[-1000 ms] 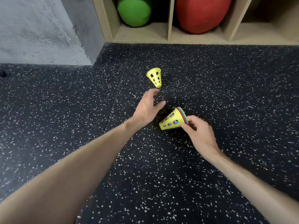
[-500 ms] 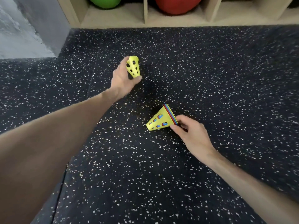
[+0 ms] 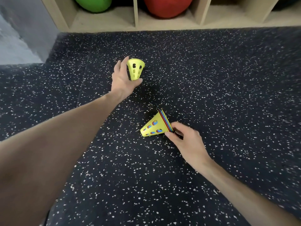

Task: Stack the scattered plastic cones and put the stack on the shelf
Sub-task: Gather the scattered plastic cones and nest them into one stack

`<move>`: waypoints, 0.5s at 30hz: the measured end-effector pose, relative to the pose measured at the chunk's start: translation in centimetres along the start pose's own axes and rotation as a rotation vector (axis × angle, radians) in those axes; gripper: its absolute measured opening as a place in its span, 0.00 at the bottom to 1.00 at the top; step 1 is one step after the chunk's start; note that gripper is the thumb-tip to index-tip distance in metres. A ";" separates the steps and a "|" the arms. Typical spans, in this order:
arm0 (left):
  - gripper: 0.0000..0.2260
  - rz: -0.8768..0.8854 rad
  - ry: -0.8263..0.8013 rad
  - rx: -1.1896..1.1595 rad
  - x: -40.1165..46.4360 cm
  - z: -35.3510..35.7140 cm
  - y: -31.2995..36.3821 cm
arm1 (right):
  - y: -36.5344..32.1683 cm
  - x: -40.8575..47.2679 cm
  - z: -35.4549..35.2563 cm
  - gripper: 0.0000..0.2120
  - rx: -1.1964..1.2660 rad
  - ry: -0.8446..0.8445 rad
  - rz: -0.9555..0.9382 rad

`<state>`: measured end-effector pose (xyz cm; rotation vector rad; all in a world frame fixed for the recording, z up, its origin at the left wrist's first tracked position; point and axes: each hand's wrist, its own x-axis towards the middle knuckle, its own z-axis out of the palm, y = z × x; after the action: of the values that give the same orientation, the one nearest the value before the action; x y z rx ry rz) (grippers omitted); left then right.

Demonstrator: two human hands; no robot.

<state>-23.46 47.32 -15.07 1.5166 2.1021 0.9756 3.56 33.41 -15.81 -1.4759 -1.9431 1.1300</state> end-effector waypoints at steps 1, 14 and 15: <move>0.42 0.011 -0.023 -0.020 0.0 0.4 0.2 | 0.0 0.0 -0.1 0.05 0.009 -0.007 0.002; 0.12 0.070 0.041 0.135 -1.5 2.8 2.1 | 0.0 -0.5 -0.7 0.08 0.097 0.037 0.046; 0.12 0.069 0.039 0.122 -1.8 2.8 2.3 | 0.1 -0.6 -0.9 0.08 0.087 0.049 0.040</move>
<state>-19.46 46.96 -15.57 1.6520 2.1851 0.9229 4.50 33.16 -15.31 -1.4891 -1.8164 1.1697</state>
